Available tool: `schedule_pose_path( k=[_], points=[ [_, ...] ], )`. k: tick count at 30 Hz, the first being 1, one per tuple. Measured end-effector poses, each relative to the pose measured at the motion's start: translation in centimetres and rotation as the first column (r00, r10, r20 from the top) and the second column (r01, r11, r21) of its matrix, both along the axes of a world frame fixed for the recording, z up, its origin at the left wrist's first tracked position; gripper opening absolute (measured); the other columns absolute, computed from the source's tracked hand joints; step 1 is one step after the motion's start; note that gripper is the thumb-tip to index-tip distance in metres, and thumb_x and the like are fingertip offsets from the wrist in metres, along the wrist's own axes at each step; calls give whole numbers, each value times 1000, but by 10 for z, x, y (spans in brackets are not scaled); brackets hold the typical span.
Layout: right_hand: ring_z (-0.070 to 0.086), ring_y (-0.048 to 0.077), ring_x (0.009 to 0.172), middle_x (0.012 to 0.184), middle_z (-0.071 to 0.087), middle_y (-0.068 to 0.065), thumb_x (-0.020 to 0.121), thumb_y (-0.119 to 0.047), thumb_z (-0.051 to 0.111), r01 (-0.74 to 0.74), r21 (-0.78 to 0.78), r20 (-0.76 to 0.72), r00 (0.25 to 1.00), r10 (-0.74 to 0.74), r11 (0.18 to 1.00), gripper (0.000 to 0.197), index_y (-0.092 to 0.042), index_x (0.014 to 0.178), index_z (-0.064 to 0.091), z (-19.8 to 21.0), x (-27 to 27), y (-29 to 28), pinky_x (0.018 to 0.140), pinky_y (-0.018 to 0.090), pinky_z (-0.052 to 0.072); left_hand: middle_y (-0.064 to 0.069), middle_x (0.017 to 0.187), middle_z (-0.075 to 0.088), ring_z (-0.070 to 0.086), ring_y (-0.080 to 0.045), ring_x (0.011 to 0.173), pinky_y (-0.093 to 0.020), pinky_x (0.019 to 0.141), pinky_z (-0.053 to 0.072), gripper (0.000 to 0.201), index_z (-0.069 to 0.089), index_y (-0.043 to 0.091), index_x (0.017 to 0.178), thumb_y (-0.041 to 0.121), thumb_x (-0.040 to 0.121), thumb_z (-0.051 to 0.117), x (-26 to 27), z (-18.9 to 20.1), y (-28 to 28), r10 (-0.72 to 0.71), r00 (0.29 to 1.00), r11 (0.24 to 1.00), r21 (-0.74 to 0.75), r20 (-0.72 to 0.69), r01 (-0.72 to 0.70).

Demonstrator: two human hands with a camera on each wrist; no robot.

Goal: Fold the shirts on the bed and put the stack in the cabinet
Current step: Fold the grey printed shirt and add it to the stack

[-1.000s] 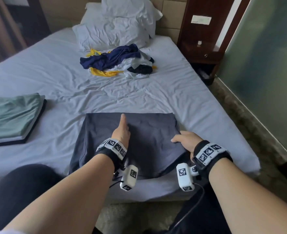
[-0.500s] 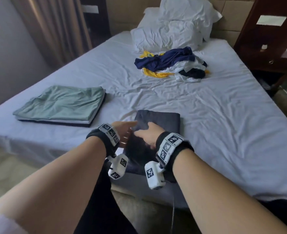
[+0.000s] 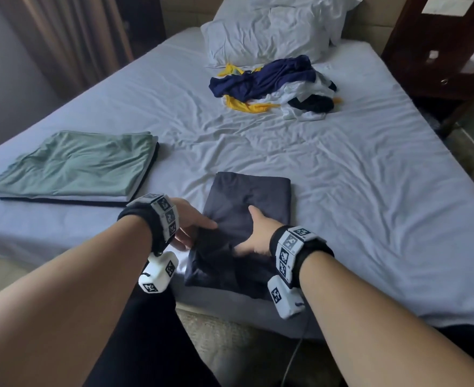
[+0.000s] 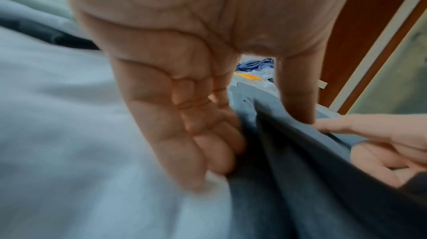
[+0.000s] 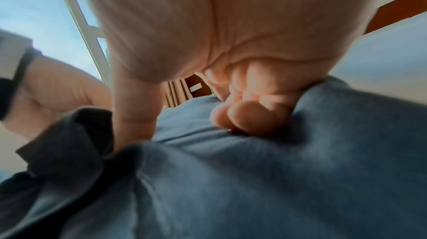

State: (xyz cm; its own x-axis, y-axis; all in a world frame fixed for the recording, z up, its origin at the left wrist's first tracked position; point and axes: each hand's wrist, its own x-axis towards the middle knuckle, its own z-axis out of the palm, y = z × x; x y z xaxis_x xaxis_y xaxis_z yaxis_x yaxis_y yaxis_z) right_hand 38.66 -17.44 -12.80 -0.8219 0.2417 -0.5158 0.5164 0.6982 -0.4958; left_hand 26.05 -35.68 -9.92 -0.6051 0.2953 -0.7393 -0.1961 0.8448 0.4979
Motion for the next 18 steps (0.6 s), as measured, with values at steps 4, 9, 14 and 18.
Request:
schedule_pose_path(
  k=[4, 9, 14, 18],
  points=[
    [42, 33, 139, 160, 25, 12, 55, -59, 89, -19, 73, 77, 997, 13, 997, 151, -32, 157, -19, -4, -4, -9, 111, 47, 41, -16, 69, 64, 67, -29, 70, -46, 79, 64, 44, 69, -1, 77, 30, 65, 97, -8, 1, 2, -52, 995, 998, -40, -80, 49],
    [37, 33, 141, 158, 15, 9, 50, -64, 88, -21, 181, 96, 995, 3, 983, 158, -31, 155, -26, -12, 4, -32, 111, 51, 37, -16, 87, 77, 74, -27, 77, -40, 82, 63, 35, 72, -5, 97, 19, 77, 90, -1, -6, -5, 45, 999, 998, 51, 16, -46],
    [33, 35, 144, 161, 12, 5, 40, -73, 83, -2, 139, 103, 995, -13, 990, 162, -38, 152, -28, -13, 1, -29, 111, 54, 37, -16, 100, 78, 75, -31, 99, -44, 94, 59, 42, 74, -2, 108, 23, 78, 89, 14, -10, -12, 72, 994, 982, 171, 86, -85],
    [34, 37, 144, 161, 14, 8, 32, -75, 82, -37, 114, 78, 997, 28, 993, 164, -39, 155, -20, -9, 5, -31, 110, 54, 39, -17, 105, 76, 75, -34, 97, -50, 94, 59, 57, 67, 5, 119, 15, 68, 91, 27, -14, -6, 122, 992, 948, 295, 5, -118]
  ],
)
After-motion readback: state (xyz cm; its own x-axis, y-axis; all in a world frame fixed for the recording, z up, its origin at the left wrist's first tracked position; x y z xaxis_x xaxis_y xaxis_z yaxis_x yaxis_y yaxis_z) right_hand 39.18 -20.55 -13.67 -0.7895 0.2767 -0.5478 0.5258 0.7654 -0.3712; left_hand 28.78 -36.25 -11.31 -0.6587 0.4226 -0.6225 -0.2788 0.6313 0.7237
